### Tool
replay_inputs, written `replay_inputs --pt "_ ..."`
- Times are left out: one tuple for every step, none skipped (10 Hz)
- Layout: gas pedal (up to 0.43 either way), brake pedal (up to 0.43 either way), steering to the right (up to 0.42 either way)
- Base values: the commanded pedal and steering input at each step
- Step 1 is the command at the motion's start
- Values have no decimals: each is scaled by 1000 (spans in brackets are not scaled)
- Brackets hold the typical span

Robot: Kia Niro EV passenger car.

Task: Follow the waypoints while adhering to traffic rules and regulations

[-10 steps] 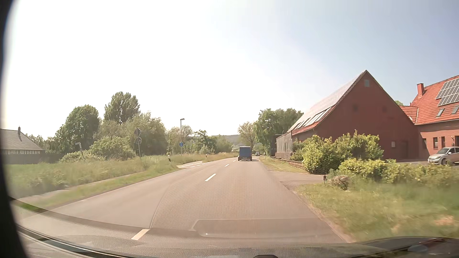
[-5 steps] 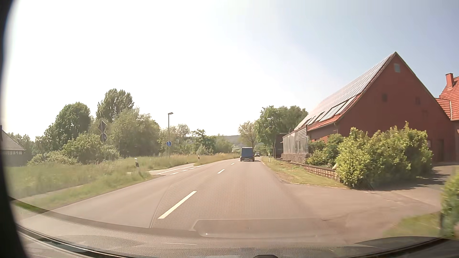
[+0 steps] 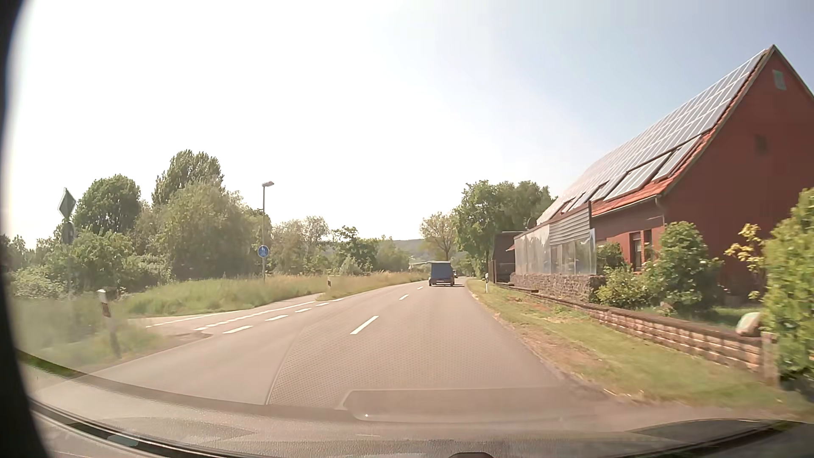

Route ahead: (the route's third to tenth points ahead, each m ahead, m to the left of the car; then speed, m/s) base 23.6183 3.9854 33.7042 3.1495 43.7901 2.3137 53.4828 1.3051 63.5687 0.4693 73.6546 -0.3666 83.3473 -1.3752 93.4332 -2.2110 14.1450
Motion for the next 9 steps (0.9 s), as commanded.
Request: replay_inputs --pt "177 0 4" --pt "177 0 4" --pt "177 0 4" --pt "189 0 4" --pt "189 0 4" --pt "189 0 4" --pt "189 0 4" --pt "189 0 4" --pt "189 0 4"
